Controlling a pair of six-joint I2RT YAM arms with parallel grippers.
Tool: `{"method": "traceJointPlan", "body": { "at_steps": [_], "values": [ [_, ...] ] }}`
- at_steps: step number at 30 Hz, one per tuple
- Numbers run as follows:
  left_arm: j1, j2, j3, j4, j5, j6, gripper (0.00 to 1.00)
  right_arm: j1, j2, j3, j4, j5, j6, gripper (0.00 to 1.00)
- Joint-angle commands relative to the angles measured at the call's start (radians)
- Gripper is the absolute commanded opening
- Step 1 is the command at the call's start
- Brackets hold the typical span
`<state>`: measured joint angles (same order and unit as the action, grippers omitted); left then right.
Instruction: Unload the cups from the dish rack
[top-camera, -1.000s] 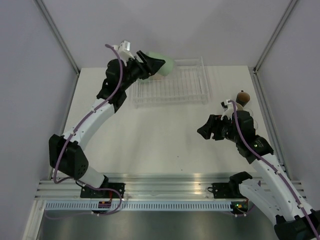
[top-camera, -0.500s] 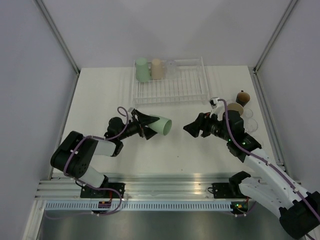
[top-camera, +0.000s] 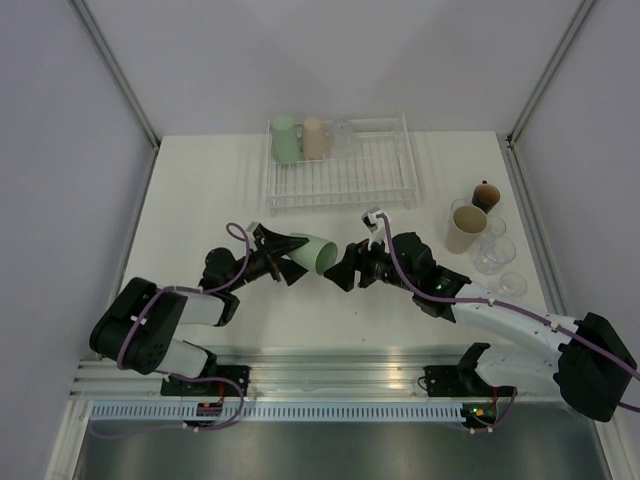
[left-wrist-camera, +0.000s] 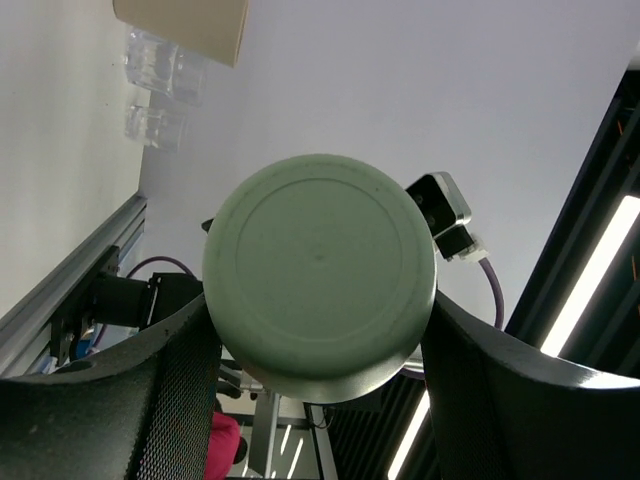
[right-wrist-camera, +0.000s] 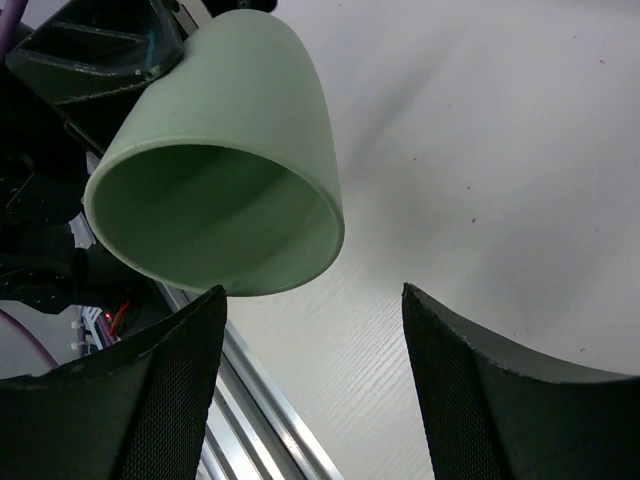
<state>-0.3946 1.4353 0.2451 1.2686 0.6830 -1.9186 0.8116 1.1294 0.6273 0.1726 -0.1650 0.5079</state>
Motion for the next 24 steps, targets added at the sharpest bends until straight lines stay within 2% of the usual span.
{"method": "traceJointPlan", "body": {
  "at_steps": [1,7,10,14,15,16,17,19,22,23,24],
  "values": [
    [-0.018,-0.041,-0.027,0.390,0.030,-0.049,0.02,0.021,0.032,0.038,0.145,0.088,-0.016,0.75],
    [-0.055,-0.044,-0.095,0.391,0.009,-0.036,0.02,0.046,0.093,0.081,0.192,0.127,-0.016,0.74],
    [-0.066,-0.059,-0.101,0.391,0.001,-0.031,0.02,0.055,0.121,0.094,0.209,0.142,-0.006,0.68],
    [-0.069,-0.072,-0.101,0.391,-0.011,-0.030,0.02,0.063,0.139,0.092,0.226,0.140,0.004,0.48],
    [-0.069,-0.069,-0.101,0.391,-0.011,-0.030,0.02,0.067,0.136,0.091,0.226,0.140,0.004,0.37],
    [-0.069,-0.067,-0.102,0.391,-0.013,-0.026,0.02,0.070,0.132,0.089,0.225,0.142,0.004,0.31],
    [-0.070,-0.064,-0.104,0.391,-0.014,-0.026,0.02,0.077,0.121,0.088,0.220,0.147,0.004,0.14],
    [-0.070,-0.065,-0.106,0.391,-0.017,-0.014,0.02,0.081,0.109,0.087,0.202,0.159,0.003,0.01],
    [-0.069,-0.058,-0.102,0.390,-0.017,0.013,0.02,0.083,0.083,0.092,0.144,0.159,-0.006,0.01],
    [-0.069,-0.058,-0.098,0.390,-0.014,0.026,0.07,0.083,0.067,0.092,0.131,0.180,-0.009,0.01],
    [-0.069,-0.047,-0.096,0.388,-0.011,0.035,0.25,0.081,0.058,0.089,0.119,0.182,-0.009,0.01]
  ]
}}
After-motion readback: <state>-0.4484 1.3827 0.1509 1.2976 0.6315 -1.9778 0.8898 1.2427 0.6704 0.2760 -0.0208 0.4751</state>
